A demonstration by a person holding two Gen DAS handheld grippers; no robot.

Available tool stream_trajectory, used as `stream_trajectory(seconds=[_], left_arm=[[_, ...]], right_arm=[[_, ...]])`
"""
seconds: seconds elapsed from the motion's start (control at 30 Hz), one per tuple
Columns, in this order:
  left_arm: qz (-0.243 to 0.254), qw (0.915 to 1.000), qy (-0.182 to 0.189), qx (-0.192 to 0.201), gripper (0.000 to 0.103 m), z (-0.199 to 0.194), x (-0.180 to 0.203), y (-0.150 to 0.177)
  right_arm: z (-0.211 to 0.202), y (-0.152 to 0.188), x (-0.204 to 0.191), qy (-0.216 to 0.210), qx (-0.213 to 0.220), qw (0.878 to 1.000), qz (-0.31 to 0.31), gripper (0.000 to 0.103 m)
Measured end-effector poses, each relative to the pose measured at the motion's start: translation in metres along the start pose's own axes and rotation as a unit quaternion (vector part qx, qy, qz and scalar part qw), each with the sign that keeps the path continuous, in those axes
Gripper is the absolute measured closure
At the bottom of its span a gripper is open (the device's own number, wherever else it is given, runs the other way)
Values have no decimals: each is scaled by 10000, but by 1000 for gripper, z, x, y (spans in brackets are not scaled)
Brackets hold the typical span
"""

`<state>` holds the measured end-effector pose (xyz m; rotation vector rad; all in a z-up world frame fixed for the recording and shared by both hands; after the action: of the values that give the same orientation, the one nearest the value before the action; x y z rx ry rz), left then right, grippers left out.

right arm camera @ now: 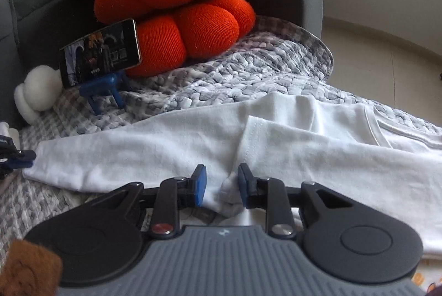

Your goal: Fold clothes

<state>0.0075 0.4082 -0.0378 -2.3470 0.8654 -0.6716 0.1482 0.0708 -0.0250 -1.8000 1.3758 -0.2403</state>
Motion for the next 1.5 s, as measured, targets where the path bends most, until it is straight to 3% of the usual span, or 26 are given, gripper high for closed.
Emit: stream_trajectory(seconds=[0.07,0.2,0.23,0.37,0.53,0.57,0.67,0.83,1.03,1.07,1.1,1.17,1.37,1.5], left_arm=[[72,9999,-76,9,89,1,-2,0],[18,10000,-84,19,89,3,-5,0],[33,9999,-93,40,89,2,-5,-1],[26,9999,-98,81,89,-1,-7,-1],[41,9999,-81,112,89,-4,-11,0],[33,9999,-60,120,89,-4,-11,0],[-57,9999,39,124,89,-4,-12,0],[-211,9996,101,125,89,-3,-17,-1],[-535,9982,274,79,89,-3,-30,-2],[-554,9978,365,86,89,-4,-31,-3],[-574,9973,455,92,89,-4,-32,-3],[-611,9965,559,78,89,-4,-35,-4],[-783,9932,864,3,90,-1,-45,-3],[-855,9906,1065,-74,90,3,-48,-1]], right_arm=[[-8,-6,1,-132,-11,9996,246,75],[-35,-30,9,-470,485,9947,781,79],[-35,-30,12,-444,470,9941,877,80],[-8,-9,20,-192,-69,9955,928,101],[-9,-6,18,-75,21,9955,944,103],[-12,-8,13,28,89,9968,789,102],[-19,-9,-16,-108,221,9992,327,87],[-16,4,-76,-455,121,9972,-580,87],[3,35,-142,-924,-268,9850,-1435,84],[7,41,-152,-990,-311,9823,-1560,78],[12,46,-163,-1054,-350,9794,-1689,65],[17,57,-182,-1217,-429,9729,-1921,51],[27,80,-239,-1808,-585,9497,-2489,51],[33,98,-274,-1941,-555,9238,-3252,51]])
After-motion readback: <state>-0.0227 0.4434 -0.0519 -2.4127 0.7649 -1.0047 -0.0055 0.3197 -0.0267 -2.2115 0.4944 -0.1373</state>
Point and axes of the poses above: each gripper's, at about its wrist camera, not at the fingertips, and z roughly the way its jaws point, x to its right, y to its underside, the point moved 9 cm from there along z, roughly the way its jaws point, and after that the axes turned 11 degrees about z, right-handed, at the moved point
